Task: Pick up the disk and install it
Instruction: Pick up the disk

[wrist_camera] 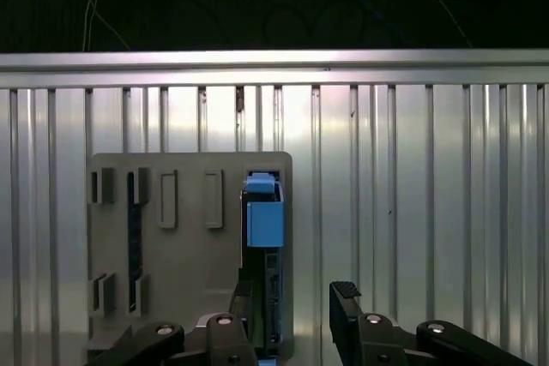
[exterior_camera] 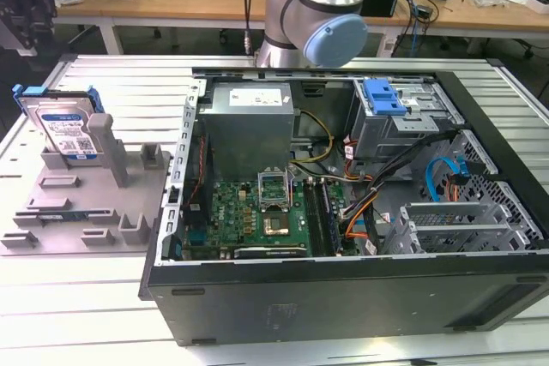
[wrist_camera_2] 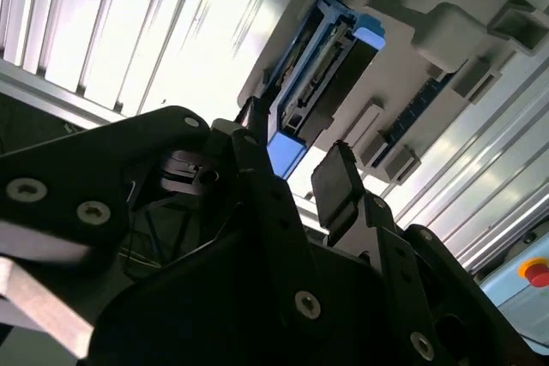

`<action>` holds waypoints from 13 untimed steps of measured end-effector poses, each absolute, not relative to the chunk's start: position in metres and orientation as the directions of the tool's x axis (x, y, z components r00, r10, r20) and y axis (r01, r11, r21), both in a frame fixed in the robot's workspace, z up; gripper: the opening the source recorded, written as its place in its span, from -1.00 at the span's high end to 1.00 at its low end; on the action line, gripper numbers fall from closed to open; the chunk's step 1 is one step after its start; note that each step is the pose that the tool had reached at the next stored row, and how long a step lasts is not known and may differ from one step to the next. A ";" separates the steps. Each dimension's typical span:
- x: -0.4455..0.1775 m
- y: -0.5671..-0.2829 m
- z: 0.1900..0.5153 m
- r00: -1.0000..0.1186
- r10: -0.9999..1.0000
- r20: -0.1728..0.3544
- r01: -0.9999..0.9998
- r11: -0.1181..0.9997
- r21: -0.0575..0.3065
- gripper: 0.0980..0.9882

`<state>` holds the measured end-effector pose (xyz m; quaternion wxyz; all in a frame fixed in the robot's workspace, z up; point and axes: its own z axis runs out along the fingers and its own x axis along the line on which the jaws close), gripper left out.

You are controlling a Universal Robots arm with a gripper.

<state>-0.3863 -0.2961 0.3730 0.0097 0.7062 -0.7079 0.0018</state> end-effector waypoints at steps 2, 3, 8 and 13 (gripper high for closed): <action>-0.390 -0.296 0.372 0.003 -1.000 0.017 -1.000 -0.003 0.011 0.14; -0.391 -0.296 0.372 0.003 -1.000 0.017 -1.000 -0.003 0.011 0.14; -0.395 -0.296 0.371 0.004 -1.000 0.018 -1.000 -0.003 0.011 0.14; -0.398 -0.298 0.370 0.004 -1.000 0.018 -1.000 -0.004 0.011 0.14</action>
